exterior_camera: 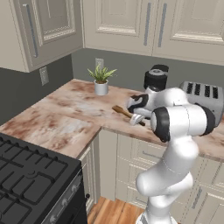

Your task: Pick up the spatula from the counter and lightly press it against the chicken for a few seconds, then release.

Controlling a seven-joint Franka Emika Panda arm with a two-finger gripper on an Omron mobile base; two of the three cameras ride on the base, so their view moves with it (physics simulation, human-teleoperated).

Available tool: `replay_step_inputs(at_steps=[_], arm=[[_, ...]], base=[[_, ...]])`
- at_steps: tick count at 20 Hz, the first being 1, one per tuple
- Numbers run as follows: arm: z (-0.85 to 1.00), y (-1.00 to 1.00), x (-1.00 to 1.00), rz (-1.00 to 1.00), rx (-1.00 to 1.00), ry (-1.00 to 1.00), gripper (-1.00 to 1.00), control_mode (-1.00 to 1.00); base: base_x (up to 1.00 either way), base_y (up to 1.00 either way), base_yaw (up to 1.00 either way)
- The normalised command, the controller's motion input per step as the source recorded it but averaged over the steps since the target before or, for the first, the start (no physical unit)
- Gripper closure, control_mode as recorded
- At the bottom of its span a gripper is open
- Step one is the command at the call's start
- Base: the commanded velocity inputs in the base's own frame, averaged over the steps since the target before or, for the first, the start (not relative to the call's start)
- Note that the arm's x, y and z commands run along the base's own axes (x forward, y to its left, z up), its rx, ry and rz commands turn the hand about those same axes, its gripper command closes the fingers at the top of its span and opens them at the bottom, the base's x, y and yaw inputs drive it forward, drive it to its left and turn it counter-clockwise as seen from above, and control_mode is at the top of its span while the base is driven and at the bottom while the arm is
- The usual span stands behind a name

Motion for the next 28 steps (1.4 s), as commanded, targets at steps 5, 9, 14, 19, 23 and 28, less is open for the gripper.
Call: replay_step_inputs(at_steps=[5, 9, 14, 19, 23, 28], arm=[[0.41, 0.07, -0.34, -0.07, 0.11, 0.00, 1.00, -1.00], [0.34, 0.03, -0.25, -0.17, 0.16, 0.05, 1.00, -1.00], [0.28, 0.02, -0.16, -0.15, 0.04, 0.21, 1.00, -1.00], [0.04, 0.17, -0.36, -0.13, 0.00, 0.07, 1.00, -1.00], [0.12, 0.14, -0.50, -0.07, 0.00, -0.02, 1.00, -1.00], [0.06, 0.20, -0.54, -0.05, 0.00, -0.04, 1.00, -1.00]], base=[[0.00, 0.00, 0.00], [0.00, 0.00, 0.00], [0.00, 0.00, 0.00], [0.00, 0.00, 0.00], [0.00, 0.00, 0.00], [0.00, 0.00, 0.00]])
